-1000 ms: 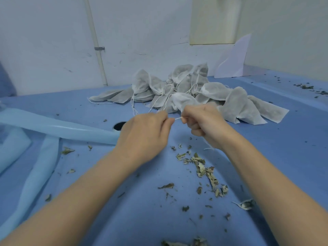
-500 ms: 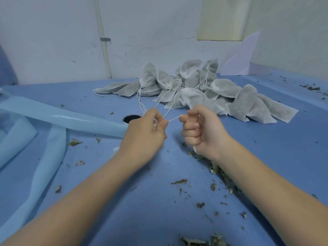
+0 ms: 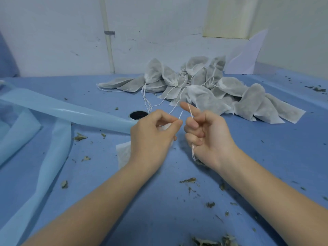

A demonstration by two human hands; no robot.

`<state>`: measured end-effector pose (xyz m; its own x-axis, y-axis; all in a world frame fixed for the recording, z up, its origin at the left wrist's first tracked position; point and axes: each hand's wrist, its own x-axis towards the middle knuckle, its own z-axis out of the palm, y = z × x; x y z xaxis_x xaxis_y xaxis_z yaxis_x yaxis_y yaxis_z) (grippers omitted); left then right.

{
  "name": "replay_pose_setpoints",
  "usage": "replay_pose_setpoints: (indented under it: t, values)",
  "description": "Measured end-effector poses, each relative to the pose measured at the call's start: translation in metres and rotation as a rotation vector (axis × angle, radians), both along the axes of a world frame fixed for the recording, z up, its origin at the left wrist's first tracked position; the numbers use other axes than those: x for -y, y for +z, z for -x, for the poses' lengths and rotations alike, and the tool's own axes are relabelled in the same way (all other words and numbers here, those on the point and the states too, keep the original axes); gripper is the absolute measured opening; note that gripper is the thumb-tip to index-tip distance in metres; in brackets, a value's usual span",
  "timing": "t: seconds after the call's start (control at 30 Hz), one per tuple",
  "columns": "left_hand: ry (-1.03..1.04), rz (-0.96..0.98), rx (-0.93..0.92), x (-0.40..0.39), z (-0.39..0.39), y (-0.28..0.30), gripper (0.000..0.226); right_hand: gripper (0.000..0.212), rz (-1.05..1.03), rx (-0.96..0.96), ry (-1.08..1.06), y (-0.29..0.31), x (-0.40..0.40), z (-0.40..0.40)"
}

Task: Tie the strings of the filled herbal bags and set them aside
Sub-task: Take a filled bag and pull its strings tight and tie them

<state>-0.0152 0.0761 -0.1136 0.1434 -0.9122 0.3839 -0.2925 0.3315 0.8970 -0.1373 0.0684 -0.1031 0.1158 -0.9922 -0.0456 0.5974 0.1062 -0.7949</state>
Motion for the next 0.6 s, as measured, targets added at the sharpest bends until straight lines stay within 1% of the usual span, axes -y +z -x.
replay_pose_setpoints:
  t: [0.07,0.17,0.23,0.3,0.37,0.43,0.53,0.6]
  values:
    - [0.019,0.011,0.014,0.000,-0.001,-0.001,0.012,0.045,0.048,-0.189,0.014,-0.001,0.000,-0.001]
    - [0.027,0.030,0.052,0.001,-0.001,-0.002,0.021,0.054,0.151,-0.483,0.028,-0.002,-0.003,-0.004]
    - [0.026,0.029,0.046,0.001,-0.002,-0.002,0.021,0.058,0.242,-0.719,-0.017,-0.001,-0.005,-0.003]
    - [0.025,0.014,0.037,0.002,-0.001,-0.001,0.016,0.056,0.313,-0.904,-0.069,0.000,-0.007,-0.003]
    - [0.042,-0.005,0.050,0.003,-0.001,-0.001,0.016,0.053,0.372,-1.069,-0.119,0.001,-0.009,-0.004]
    - [0.051,-0.027,0.050,0.004,-0.001,-0.002,0.018,0.053,0.423,-1.165,-0.126,0.000,-0.011,-0.006]
    - [0.024,-0.042,0.028,0.006,-0.001,-0.002,0.020,0.050,0.501,-1.259,-0.108,0.001,-0.012,-0.007]
    - [0.009,-0.046,0.020,0.007,-0.001,-0.002,0.020,0.040,0.524,-1.275,-0.125,0.002,-0.012,-0.005]
